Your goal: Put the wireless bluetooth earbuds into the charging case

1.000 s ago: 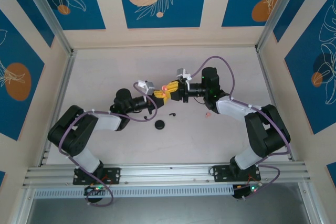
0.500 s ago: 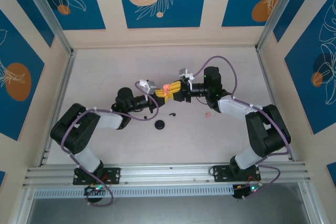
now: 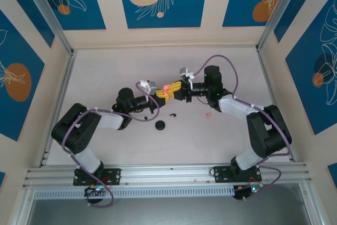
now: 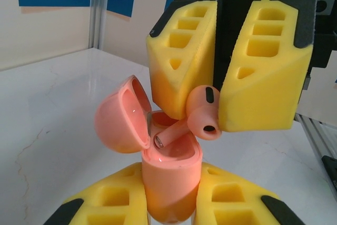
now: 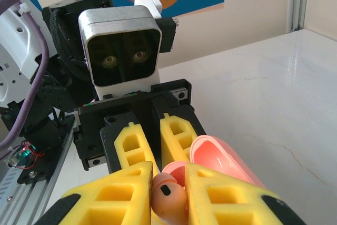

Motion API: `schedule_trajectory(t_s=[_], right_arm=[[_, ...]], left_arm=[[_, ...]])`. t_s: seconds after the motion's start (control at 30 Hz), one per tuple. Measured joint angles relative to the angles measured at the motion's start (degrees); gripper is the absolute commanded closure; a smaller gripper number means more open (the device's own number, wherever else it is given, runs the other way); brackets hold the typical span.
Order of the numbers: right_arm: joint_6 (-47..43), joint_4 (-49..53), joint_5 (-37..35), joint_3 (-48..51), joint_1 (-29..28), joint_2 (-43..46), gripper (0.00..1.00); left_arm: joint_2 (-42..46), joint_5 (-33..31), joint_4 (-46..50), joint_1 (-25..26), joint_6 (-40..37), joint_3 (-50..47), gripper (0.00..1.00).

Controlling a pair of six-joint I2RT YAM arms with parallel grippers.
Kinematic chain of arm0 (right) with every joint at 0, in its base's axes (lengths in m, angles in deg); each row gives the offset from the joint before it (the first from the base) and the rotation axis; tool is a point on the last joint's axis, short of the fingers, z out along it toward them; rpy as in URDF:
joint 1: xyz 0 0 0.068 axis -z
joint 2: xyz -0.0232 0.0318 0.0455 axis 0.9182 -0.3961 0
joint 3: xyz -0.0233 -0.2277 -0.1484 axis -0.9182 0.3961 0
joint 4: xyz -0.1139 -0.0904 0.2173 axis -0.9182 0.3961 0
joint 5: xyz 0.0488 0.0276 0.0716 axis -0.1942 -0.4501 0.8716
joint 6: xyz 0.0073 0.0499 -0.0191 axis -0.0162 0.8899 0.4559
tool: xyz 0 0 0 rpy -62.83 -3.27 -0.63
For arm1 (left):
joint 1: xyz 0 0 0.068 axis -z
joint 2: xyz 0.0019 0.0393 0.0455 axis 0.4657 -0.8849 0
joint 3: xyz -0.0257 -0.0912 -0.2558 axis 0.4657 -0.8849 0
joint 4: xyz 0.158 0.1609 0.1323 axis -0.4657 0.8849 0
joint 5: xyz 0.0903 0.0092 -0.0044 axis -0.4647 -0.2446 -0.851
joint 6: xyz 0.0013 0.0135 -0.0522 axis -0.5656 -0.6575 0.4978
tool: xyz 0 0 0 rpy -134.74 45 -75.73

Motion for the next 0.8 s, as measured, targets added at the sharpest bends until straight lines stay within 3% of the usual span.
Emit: schedule_trajectory(t_s=[0.8], right_arm=[[8.37,-0.24,5.44,-1.77,1.49,-1.2,0.81]], left_arm=[[4.37,-1.57,7.76,0.0,-11.65,0.04,0.88]])
